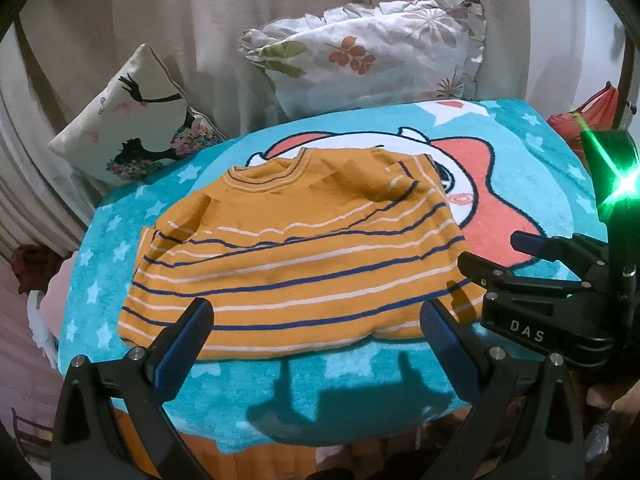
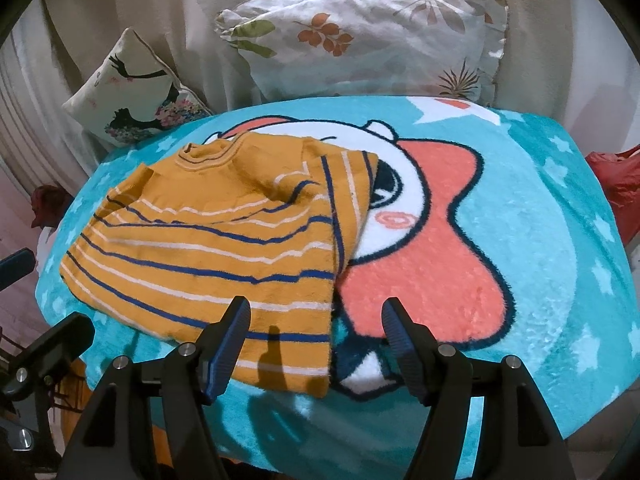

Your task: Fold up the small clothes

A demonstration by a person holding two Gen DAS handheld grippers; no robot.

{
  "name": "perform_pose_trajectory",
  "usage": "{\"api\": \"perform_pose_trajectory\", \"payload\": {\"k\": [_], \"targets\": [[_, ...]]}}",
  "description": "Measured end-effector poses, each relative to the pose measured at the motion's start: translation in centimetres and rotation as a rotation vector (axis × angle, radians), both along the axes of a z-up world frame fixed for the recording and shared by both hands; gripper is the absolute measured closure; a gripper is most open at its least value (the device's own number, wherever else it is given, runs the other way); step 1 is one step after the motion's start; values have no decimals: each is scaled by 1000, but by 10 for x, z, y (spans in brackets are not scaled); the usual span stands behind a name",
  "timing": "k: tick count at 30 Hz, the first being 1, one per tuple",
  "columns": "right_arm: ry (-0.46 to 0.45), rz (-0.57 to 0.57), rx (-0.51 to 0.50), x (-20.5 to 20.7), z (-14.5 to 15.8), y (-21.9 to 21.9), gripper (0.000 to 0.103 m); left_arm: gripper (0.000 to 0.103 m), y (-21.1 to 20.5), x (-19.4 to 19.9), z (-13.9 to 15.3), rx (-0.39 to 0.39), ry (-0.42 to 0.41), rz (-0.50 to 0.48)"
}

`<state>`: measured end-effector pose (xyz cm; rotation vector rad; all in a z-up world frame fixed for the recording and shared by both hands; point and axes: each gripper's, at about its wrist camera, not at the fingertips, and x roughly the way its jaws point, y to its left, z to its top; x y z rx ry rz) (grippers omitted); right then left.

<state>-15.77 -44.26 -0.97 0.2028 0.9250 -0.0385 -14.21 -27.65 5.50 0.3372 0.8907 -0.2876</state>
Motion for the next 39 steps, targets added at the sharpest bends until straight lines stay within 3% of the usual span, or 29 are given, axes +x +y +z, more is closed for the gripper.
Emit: {"api": "perform_pose_trajectory", "payload": {"k": [11,39], "targets": [[17,-6,4,9,-5,1,29,1,5,6,-5,-9,22,17],[66,61,-10,28,-19,45,28,1,61,15,-21,-77,110,130]]}}
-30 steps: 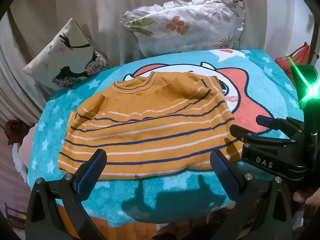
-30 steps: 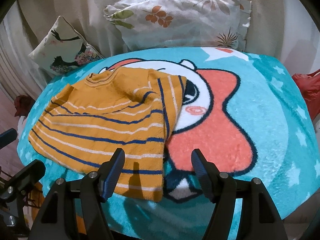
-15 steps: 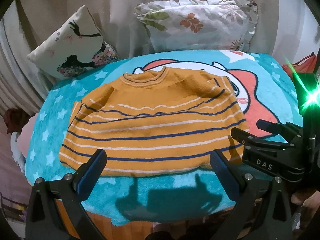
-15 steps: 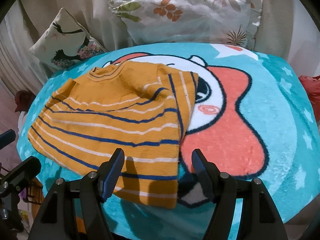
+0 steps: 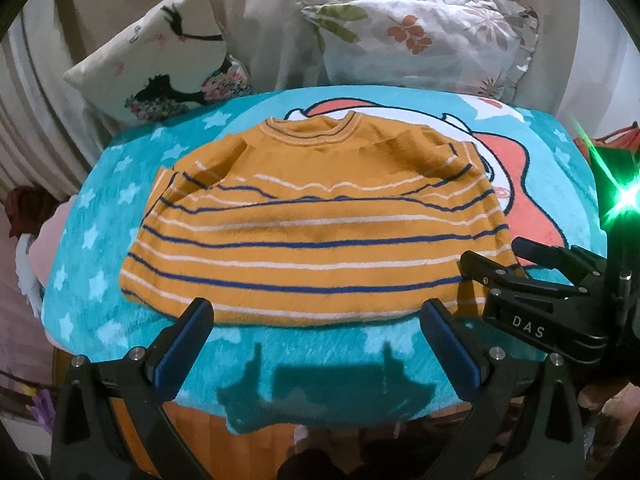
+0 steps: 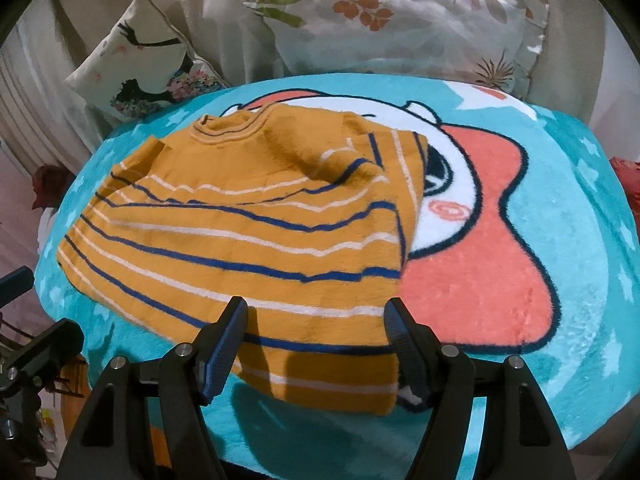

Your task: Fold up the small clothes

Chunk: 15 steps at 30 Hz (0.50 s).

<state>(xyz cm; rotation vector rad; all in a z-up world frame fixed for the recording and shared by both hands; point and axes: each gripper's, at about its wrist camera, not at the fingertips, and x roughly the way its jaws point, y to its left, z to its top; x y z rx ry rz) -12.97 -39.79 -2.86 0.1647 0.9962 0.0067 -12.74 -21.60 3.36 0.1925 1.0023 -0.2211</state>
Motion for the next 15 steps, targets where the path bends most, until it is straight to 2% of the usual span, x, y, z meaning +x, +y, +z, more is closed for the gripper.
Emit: {"api": "perform_pose_trajectory", "payload": {"k": [15], "targets": [[-20,46,-59,-19,14,22,27,1,23,-10,7,-102,-1,53]]}}
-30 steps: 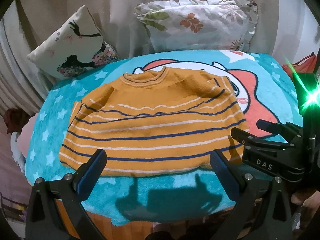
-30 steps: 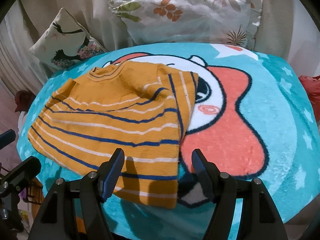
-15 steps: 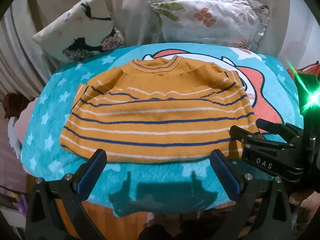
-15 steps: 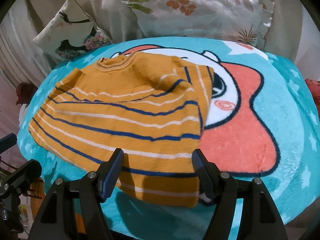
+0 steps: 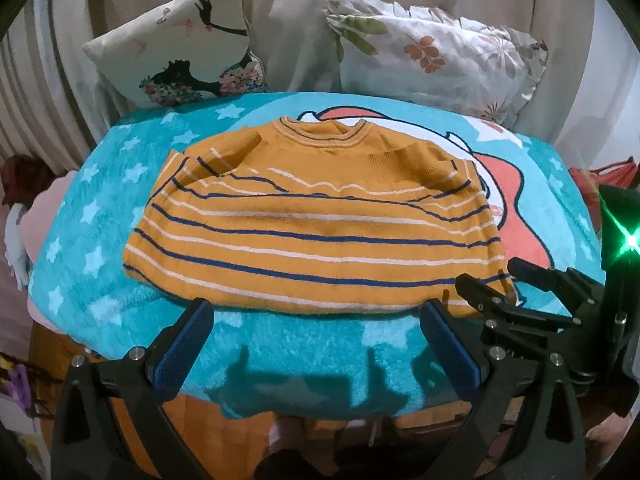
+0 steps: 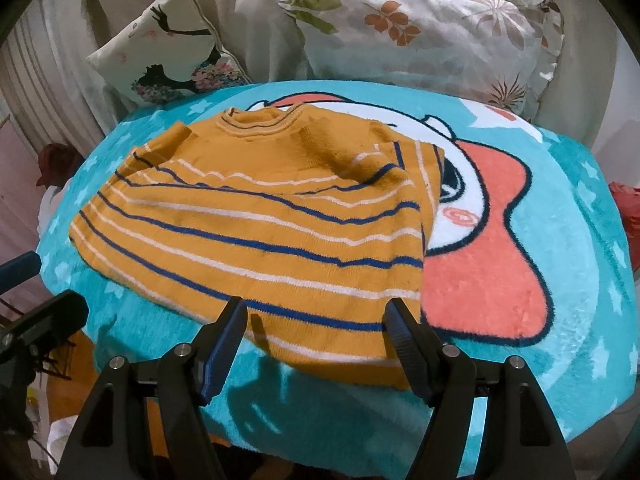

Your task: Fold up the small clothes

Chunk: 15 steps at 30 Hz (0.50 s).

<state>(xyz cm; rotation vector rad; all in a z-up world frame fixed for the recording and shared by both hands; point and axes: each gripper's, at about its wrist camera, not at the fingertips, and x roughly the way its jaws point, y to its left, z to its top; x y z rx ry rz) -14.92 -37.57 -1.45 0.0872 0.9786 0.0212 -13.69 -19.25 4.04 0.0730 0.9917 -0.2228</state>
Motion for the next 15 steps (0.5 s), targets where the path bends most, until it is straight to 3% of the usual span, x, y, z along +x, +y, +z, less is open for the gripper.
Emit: {"api": "perform_pose_trajectory", "payload": {"k": [5,10,15], "targets": [[-6,-11,-24,-6,4,-5,26,1,-1,-1,4,-7,-22,14],[-5,-64,-45,-9,7,-19,26,1,-11,-7,21,14,-124,0],[14,-112,-54,-7,10,-36,26,1,-10,1,17,-33,-103,15]]}}
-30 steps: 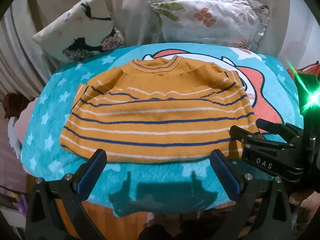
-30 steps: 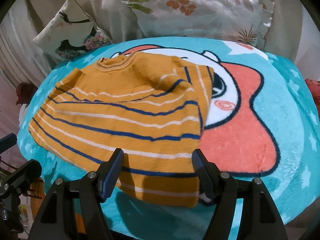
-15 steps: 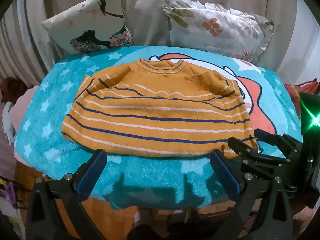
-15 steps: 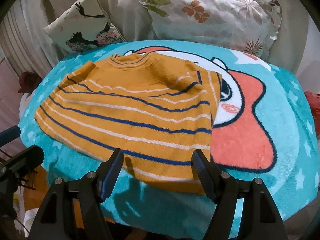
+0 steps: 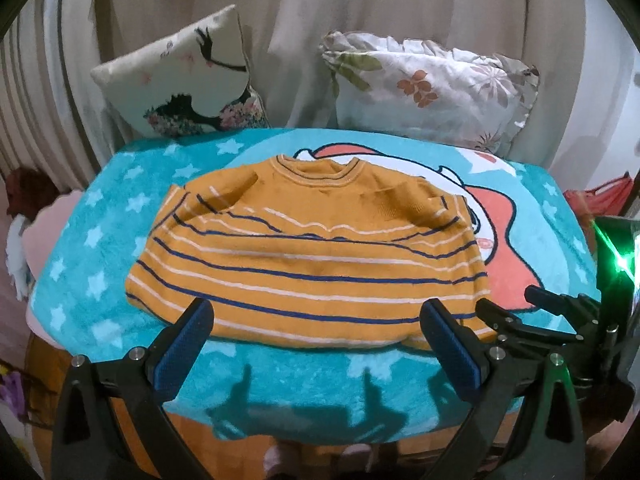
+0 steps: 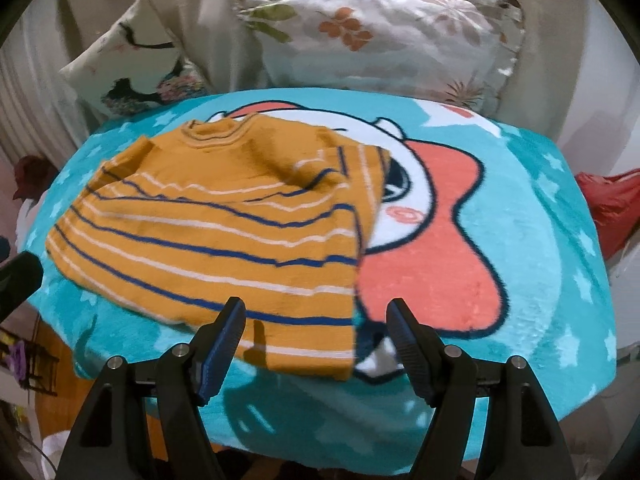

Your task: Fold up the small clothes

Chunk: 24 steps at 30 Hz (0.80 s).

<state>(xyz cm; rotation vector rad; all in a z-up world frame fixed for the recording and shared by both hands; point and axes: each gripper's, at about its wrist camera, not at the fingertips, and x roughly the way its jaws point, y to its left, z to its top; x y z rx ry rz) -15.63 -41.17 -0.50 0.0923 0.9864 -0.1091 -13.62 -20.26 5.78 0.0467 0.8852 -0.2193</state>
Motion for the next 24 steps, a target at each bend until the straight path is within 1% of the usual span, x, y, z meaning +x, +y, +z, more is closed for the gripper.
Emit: {"api": "perform_pose_trajectory", "payload": {"k": [3,10,13,15,18,21,24], "targets": [[10,4,-14,1,1,-1,26,1,5,5,-3,-41,17,22],[9,58,-73,2,5,8,26,1,12,9,-11,-119,54,63],[14,75,-83,3,5,10,25,1,12,8,-15,-134,70,70],[22,87,-71,8,4,11,25,1,12,8,-18,-145,86,73],[17,86,-39,16,6,11,25,1,9,6,-21,-141,102,75],[-2,71,-16,18,8,10,25,1,7,2,-20,-121,100,79],[-3,66,-15,17,6,9,25,1,10,-1,-18,-105,97,96]]}}
